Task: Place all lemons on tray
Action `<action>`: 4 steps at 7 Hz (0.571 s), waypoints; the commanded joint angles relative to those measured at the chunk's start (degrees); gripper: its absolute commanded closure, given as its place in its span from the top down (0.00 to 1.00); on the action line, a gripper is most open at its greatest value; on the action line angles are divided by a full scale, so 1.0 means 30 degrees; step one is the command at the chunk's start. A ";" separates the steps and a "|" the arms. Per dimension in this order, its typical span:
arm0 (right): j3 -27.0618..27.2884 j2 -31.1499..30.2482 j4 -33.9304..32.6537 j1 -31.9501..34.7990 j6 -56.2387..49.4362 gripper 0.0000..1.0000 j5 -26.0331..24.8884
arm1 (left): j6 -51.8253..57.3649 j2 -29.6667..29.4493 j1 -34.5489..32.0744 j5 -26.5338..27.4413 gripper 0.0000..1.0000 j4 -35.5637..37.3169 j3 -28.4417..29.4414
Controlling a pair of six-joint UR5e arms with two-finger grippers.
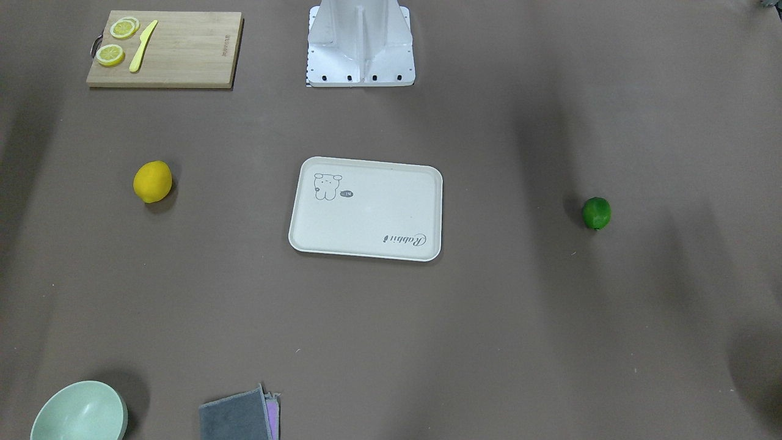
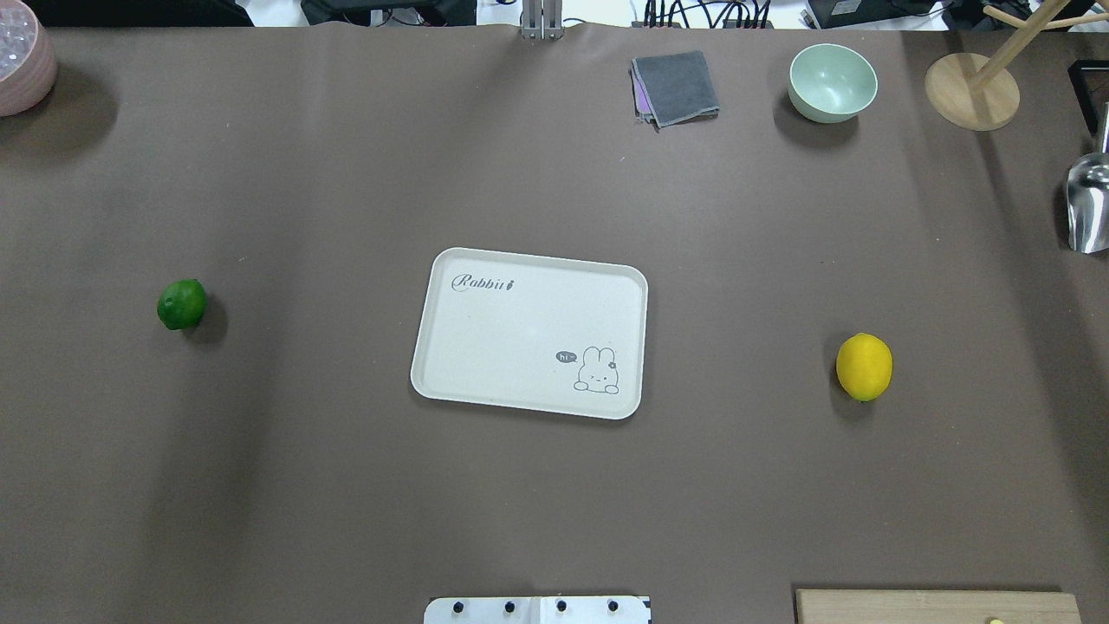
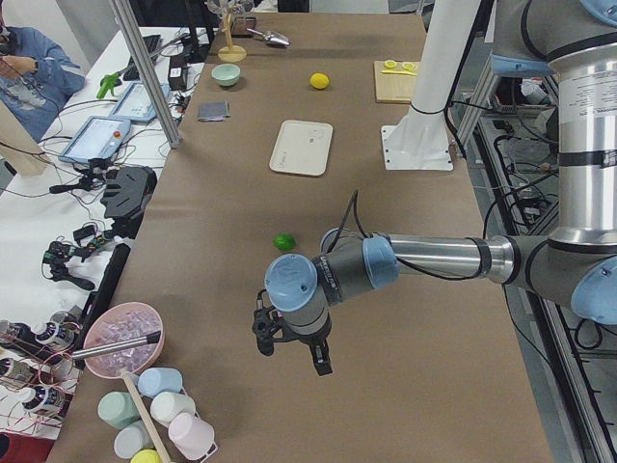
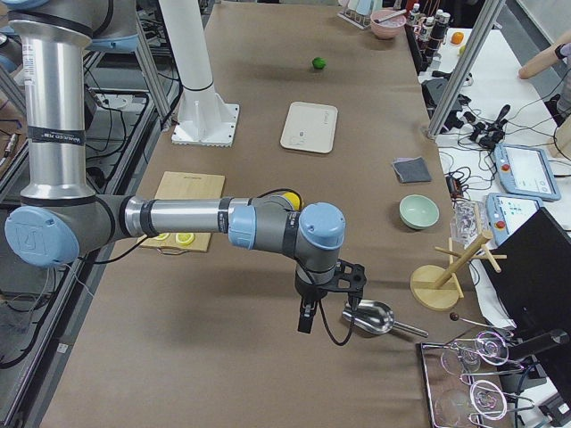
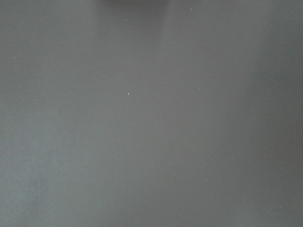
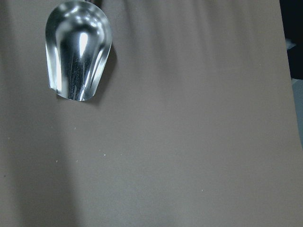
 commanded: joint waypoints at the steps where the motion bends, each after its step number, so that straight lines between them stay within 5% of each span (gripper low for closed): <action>1: -0.0030 -0.0015 0.0003 0.0000 -0.0037 1.00 0.0121 | -0.0006 -0.0029 0.0000 0.0063 0.99 0.0005 0.0117; 4: -0.0059 -0.0045 0.0003 0.0000 -0.0037 1.00 0.0123 | -0.1576 -0.0756 0.0116 -0.0141 0.99 -0.0198 -0.0029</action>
